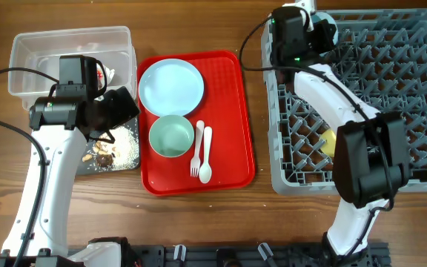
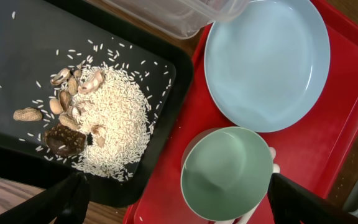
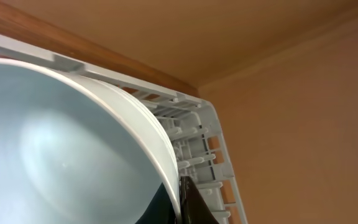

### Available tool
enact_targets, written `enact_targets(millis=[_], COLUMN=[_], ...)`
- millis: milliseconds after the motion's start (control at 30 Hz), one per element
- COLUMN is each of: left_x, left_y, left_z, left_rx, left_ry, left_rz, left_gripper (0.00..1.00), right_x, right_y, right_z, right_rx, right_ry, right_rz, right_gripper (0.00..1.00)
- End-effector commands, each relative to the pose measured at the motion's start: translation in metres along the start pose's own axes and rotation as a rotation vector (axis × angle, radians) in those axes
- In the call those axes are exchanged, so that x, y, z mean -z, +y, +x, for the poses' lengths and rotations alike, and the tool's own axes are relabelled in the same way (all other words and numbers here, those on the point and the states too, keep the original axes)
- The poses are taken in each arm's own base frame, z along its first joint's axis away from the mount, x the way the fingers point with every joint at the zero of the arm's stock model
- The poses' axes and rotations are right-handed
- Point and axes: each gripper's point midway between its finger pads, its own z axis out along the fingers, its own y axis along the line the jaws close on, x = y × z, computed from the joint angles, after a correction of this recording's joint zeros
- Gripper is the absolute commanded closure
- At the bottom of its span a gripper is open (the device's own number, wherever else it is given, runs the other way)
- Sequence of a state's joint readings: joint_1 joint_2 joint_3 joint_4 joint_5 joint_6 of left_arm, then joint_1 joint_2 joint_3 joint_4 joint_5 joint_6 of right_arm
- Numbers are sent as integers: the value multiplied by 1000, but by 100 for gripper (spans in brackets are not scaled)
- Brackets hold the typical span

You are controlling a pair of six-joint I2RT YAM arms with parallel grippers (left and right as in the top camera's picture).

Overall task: Sort waste into correct bins and load items into the dishwasher rack
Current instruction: 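Grasp the light-blue bowl with the right gripper and set it in the rack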

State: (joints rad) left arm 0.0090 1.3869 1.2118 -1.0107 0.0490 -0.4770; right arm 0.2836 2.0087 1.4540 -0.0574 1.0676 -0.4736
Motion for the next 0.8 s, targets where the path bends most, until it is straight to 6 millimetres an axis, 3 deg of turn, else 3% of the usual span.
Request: enact_targets(millis=[0, 167, 267, 367, 433, 600, 667, 767], left_x=[5, 5, 5, 5, 5, 5, 5, 5], left_y=[3, 3, 3, 4, 4, 4, 4, 4], left_z=[-4, -4, -3, -2, -2, -2, -2, -2], left_rx=[15, 15, 15, 15, 15, 15, 15, 15], left_ry=[-24, -24, -22, -17, -18, -17, -18, -18], left_rz=[-7, -7, -8, -11, -11, -11, -12, -12], left_gripper=[7, 6, 6, 6, 6, 6, 6, 6], right_x=[3, 4, 6, 7, 5, 24, 34, 52], right_y=[19, 18, -14, -16, -10, 39, 50, 59], right_z=[1, 2, -3, -4, -2, -7, -8, -11], right_rx=[6, 8, -76, -81, -62, 37, 49, 33], right_ry=[0, 3, 23, 21, 27, -22, -35, -56], right_rz=[-17, -7, 156, 169, 165, 69, 41, 14], right_gripper=[96, 95, 96, 96, 96, 95, 91, 76])
